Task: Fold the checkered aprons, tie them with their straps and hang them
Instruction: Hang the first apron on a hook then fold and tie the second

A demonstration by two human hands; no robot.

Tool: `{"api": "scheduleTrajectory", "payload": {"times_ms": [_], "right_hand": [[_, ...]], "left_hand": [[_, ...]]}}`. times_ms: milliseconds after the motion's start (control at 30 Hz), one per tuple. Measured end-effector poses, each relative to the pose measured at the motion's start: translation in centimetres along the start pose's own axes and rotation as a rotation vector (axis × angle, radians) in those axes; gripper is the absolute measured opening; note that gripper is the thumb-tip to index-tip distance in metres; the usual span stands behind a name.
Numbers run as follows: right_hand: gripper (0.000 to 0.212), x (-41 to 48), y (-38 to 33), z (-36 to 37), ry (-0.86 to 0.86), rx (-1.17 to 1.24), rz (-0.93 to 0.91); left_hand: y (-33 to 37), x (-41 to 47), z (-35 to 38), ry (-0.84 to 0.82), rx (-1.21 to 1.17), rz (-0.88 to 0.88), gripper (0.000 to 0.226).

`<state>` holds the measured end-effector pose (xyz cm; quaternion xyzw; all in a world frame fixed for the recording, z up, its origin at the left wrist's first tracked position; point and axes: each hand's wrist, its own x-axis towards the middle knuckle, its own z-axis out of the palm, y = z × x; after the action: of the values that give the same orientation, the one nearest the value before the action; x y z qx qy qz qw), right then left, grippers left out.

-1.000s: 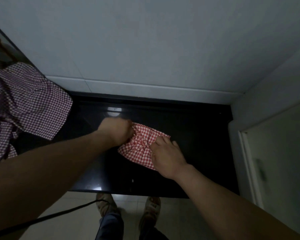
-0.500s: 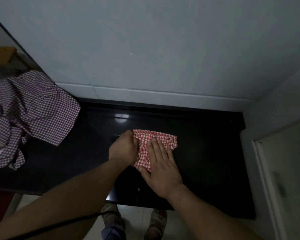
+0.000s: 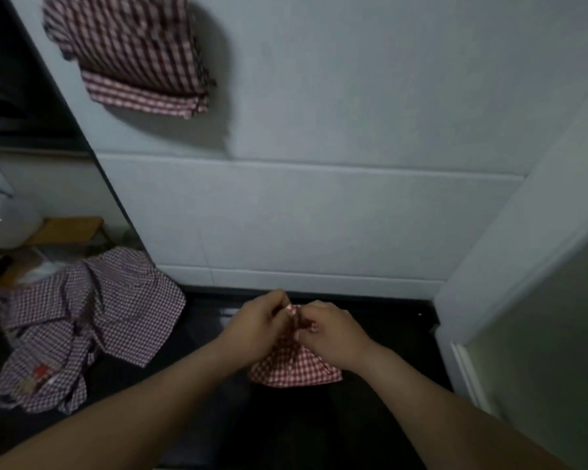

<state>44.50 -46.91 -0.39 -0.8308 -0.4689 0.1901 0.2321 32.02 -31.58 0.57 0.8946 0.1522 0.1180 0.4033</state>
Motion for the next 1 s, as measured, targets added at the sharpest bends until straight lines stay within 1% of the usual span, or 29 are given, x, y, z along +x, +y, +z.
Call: {"api": "scheduleTrajectory", "payload": {"times_ms": [100,200,300,367,433,467,500,567,600,700,767,800,900,1000], "right_hand": [[0.023,-0.1,-2.4,-1.4,0.081,0.080,0.012],[0.020,-0.8,-5.3,-3.5,0.136,0.191,0.041],[0.020,-1.7,-7.8,-5.9,0.213,0.273,0.047],[0.017,-2.2,-9.2,-7.2,0.277,0.315,0.039],[0.015,-2.7,-10.5,-8.3,0.356,0.314,0.018],[0.014,-3.0,-11.0,-8.6,0.395,0.307,0.001],[0.014,-3.3,-11.6,-9.0,0.427,0.302,-0.013],[0.014,-3.6,-12.4,-9.5,0.459,0.303,-0.025],[0.014,-3.8,-12.7,-10.0,0.475,0.303,-0.029],[0.016,-4.1,-13.4,-11.4,0.498,0.333,-0.042],[0.017,-4.3,-13.6,-12.6,0.533,0.376,-0.045],[0.018,-4.4,-13.6,-13.3,0.561,0.397,-0.039],[0.020,-4.2,-13.1,-15.6,0.640,0.370,-0.005],[0.013,-3.9,-12.5,-17.9,0.704,0.257,0.019]], "left_hand": [[2.0,0.8,-2.7,0.011,-0.092,-0.049,0.015],[3.3,0.9,-5.5,0.107,-0.215,-0.134,0.017],[4.2,0.9,-7.3,0.226,-0.182,-0.168,0.020],[4.9,0.9,-7.8,0.265,-0.145,-0.218,0.023],[5.6,0.7,-7.9,0.248,-0.166,-0.286,0.034],[5.9,0.6,-7.8,0.212,-0.224,-0.318,0.039],[6.4,0.4,-7.8,0.172,-0.317,-0.339,0.039],[7.5,0.1,-7.6,0.135,-0.512,-0.358,0.031],[8.3,0.3,-7.7,0.155,-0.542,-0.326,0.027],[10.5,0.9,-8.1,0.260,-0.509,-0.207,0.014],[12.0,1.1,-8.7,0.292,-0.529,-0.129,0.003],[12.7,1.2,-8.9,0.291,-0.538,-0.084,0.001],[14.0,1.4,-9.9,0.269,-0.572,0.031,0.006],[14.9,1.7,-11.1,0.261,-0.611,0.093,0.012]]}}
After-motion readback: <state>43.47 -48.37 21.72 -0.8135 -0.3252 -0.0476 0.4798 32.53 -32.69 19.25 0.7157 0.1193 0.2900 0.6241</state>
